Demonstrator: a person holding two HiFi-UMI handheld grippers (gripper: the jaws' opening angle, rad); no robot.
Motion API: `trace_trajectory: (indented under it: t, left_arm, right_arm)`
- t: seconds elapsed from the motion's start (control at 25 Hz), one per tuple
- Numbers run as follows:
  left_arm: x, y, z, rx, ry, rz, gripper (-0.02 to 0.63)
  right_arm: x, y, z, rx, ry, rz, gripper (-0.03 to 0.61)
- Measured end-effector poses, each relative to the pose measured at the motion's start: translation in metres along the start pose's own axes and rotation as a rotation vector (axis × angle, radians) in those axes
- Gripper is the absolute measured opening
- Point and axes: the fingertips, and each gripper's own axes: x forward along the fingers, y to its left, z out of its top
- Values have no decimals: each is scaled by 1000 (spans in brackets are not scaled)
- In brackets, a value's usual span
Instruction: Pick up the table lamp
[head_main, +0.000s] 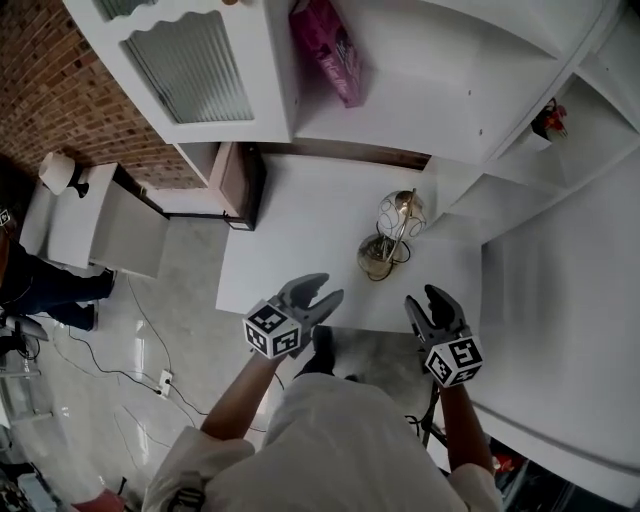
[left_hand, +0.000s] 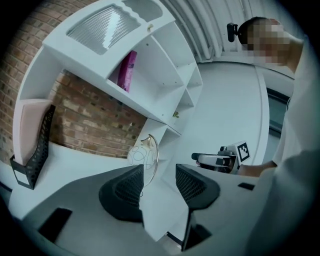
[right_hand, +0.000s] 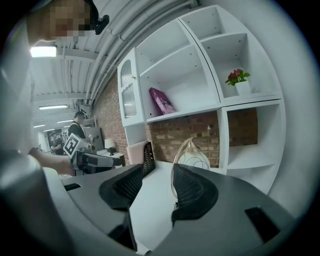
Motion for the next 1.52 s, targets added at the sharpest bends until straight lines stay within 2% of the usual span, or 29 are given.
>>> trace_trajectory:
  t: [0.48,0.76,1.0,1.2,1.52]
  left_arm:
    - [27,54,4,-1,92,-102,204]
    - [43,63,-9,-31,117,-126,216]
    - [58,71,-22,-62,114,-115,218]
    - [70,80,-33,-85,104,-58,218]
    - [88,92,-62,-156,95,28,220]
  right_arm:
    - [74,-19,6,27,58,-48,210]
    - [99,-31,2,53,87,-34,220]
    - [121,-33,-3,77,107,40,234]
    - [140,-39,-8,103,113,98,241]
    - [168,-34,-6,105,130,261,241]
